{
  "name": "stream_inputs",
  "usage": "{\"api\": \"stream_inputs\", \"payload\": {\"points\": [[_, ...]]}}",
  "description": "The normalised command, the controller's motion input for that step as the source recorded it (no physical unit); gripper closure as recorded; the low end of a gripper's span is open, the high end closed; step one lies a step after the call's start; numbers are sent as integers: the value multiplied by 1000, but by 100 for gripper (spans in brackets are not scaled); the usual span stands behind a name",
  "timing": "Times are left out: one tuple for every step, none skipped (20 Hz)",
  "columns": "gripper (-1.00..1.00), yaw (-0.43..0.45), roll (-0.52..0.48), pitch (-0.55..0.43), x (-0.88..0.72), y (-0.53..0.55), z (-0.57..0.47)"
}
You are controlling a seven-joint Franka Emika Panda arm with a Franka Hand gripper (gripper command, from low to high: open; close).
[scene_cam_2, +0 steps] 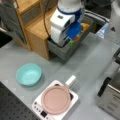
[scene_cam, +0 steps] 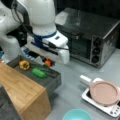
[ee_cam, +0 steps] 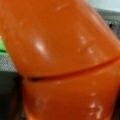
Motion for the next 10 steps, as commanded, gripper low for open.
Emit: {"api": "stream_inputs", "payload": {"points": [[100,15,129,-247,-117,-114,-157],[100,24,131,-236,-110,-126,-132],[100,47,149,-218,-100,-156,-140],[100,68,175,-197,-90,-178,-143],[100,78,179,-184,-85,-190,-146],[100,102,195,-181,-70,-198,-153],[100,114,195,-182,-55,-198,-167],[100,113,193,-178,-45,-179,-165],[100,108,185,-175,-36,-172,-173],[100,95,177,-178,-29,-158,-181]]}}
